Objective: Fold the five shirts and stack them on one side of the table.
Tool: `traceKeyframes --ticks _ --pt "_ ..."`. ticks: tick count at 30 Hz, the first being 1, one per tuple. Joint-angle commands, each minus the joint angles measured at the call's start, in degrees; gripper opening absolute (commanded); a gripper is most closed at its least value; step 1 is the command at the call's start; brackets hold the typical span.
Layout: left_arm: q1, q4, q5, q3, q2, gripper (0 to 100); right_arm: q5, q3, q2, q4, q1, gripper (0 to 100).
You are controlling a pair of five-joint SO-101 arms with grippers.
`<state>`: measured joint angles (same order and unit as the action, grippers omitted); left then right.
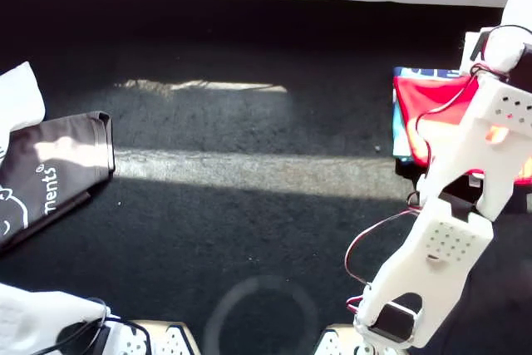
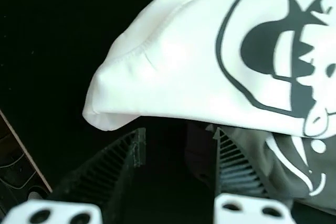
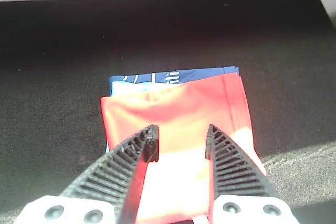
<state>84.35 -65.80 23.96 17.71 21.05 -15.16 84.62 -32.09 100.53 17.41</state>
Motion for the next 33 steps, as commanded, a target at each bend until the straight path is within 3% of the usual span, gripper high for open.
traceKeyframes --ticks 1,5,9,21,23,26,33 --pt "2.9 0.4 0.4 12.8 8.0 21 0.2 0.0 7.5 0.7 -0.5 15.0" --pt "4.2 -3.8 2.2 24.0 17.4 21 0.2 -1.6 11.9 0.7 -0.1 15.0" --pt "3.9 -10.0 4.7 32.8 24.7 21 0.2 -13.4 18.9 0.7 -0.5 15.0" --pt "2.1 -9.5 9.0 50.1 42.7 21 0.2 -58.9 50.6 0.4 -0.5 15.0" --pt "2.1 -9.5 9.0 51.3 44.2 16 0.2 -64.9 55.8 0.3 -0.5 15.0" --pt "2.1 -10.3 8.7 52.6 44.7 0 0.2 -73.6 62.2 0.3 -0.5 15.0" --pt "0.0 -17.9 8.5 61.4 44.6 1 0.2 -98.2 72.6 -5.2 -0.5 15.0"
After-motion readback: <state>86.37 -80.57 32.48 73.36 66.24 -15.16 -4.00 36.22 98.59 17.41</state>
